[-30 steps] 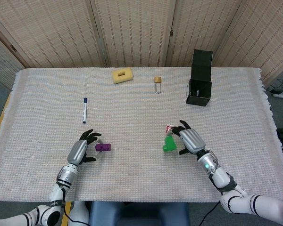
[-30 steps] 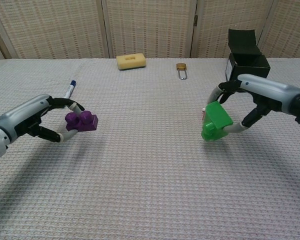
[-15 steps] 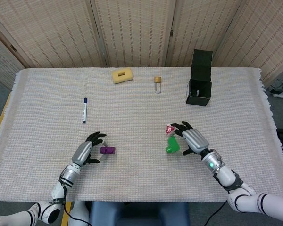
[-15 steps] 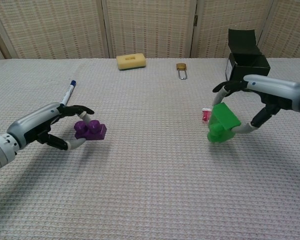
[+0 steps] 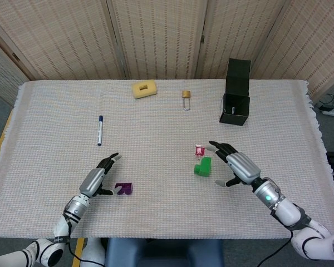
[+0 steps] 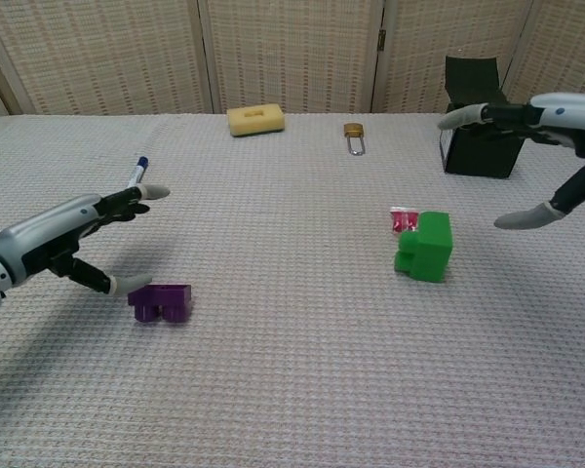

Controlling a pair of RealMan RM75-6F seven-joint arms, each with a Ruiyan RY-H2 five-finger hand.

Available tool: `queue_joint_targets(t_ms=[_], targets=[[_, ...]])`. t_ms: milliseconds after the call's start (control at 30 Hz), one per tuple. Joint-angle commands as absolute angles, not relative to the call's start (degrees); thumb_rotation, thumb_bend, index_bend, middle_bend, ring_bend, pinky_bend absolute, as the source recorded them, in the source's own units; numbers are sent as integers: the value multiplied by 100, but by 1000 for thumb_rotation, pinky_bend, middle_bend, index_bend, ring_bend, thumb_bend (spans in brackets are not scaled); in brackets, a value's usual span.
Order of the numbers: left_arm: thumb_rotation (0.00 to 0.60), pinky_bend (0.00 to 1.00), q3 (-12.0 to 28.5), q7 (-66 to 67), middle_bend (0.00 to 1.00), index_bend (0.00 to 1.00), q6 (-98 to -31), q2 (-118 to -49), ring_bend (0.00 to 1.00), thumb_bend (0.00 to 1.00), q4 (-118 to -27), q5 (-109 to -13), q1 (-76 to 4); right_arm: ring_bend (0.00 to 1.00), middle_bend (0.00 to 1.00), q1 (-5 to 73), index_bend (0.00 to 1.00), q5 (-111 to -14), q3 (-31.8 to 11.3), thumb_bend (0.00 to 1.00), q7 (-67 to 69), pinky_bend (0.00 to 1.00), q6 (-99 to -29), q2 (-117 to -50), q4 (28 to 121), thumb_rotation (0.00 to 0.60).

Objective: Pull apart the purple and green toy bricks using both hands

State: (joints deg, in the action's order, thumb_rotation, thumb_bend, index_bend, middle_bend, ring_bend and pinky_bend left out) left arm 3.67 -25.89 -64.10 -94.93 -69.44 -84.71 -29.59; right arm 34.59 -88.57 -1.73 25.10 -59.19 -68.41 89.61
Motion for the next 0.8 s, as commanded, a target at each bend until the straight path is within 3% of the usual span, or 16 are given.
queue_joint_targets(t_ms=[33, 133, 267, 433, 567, 800], targets=[[600, 0, 297, -1833, 0, 0, -7240, -9197, 0, 326, -6892, -8854, -2713, 0, 0, 2868, 0, -8869, -136, 267, 1095, 0, -6791, -6604, 9089, 600], [600, 0, 251, -1477, 0, 6, -7600, -8770, 0, 328, -7068, -8906, -2494, 0, 0, 2324, 0, -8361, -225, 266, -644, 0, -7531, -6822, 9214, 600], [600, 0, 165, -221, 0, 14, -7549, -7896, 0, 330, -7721, -8471, -2162, 0, 0, 1788, 0, -7887, -260, 267, -2093, 0, -8294, -7267, 9383, 600], [600, 0, 209, 1137, 0, 0, -8074, -7421, 0, 330, -8408, -7940, -1639, 0, 0, 1389, 0, -7737, -216, 267, -2352, 0, -8708, -7454, 9366, 600], [600, 0, 96, 1067, 0, 0, -8440, -7435, 0, 329, -8343, -8053, -1332, 0, 0, 1245, 0, -7717, -239, 267, -2087, 0, -8751, -7510, 9165, 600], [600, 0, -8, 1096, 0, 0, -8390, -7255, 0, 329, -8489, -8225, -1239, 0, 0, 1222, 0, -7801, -163, 266, -2049, 0, -8472, -7374, 9280, 600]])
